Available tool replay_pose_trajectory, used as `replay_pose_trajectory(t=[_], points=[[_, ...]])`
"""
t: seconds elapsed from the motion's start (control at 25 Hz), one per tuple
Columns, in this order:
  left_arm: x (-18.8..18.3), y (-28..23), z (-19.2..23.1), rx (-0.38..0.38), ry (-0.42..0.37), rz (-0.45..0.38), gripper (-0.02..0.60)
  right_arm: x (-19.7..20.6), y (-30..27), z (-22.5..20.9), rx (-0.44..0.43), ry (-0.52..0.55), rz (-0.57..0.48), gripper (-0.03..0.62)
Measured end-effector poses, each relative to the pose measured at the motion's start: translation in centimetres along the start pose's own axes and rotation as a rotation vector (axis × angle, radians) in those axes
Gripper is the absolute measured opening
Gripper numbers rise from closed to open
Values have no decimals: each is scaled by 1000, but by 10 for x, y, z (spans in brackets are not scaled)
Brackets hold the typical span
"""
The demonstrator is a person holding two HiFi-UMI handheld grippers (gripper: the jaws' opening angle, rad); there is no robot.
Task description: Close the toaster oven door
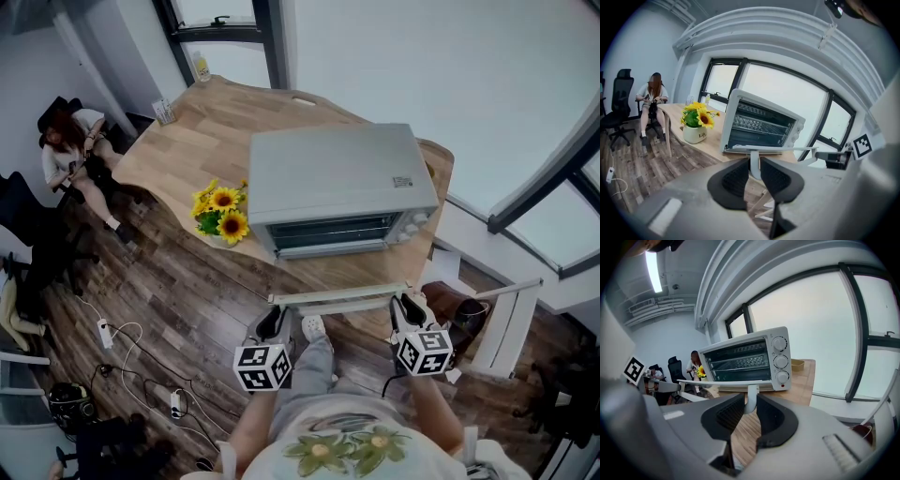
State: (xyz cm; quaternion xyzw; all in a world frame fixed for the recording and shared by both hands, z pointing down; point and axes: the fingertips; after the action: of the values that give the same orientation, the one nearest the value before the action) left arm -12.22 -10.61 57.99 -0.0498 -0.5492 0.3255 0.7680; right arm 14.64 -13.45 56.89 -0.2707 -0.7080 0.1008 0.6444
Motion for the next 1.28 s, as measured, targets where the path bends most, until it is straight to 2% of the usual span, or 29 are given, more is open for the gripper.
replay_pose_trajectory(t=[0.4,1.0,1.28], points=[[-4,0,0,-9,-1,6,91,-4,-1,0,-5,-5,21,86],[-23,-2,-1,-3,7,-24,91,-25,-3,2,-3,36,-4,89],[-33,-3,0,-4,25,-36,91,-35,-6,3,-26,24,-3,87]])
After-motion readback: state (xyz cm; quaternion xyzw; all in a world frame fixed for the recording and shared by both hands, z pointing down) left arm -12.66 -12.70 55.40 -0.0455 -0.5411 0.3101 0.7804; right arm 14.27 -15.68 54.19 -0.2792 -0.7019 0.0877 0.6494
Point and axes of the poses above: the fingertips, and each gripper's own axes: y backward along the fingers, z to its left, x out of its underside, and after that the axes turned 7 degrees about x, right-handed
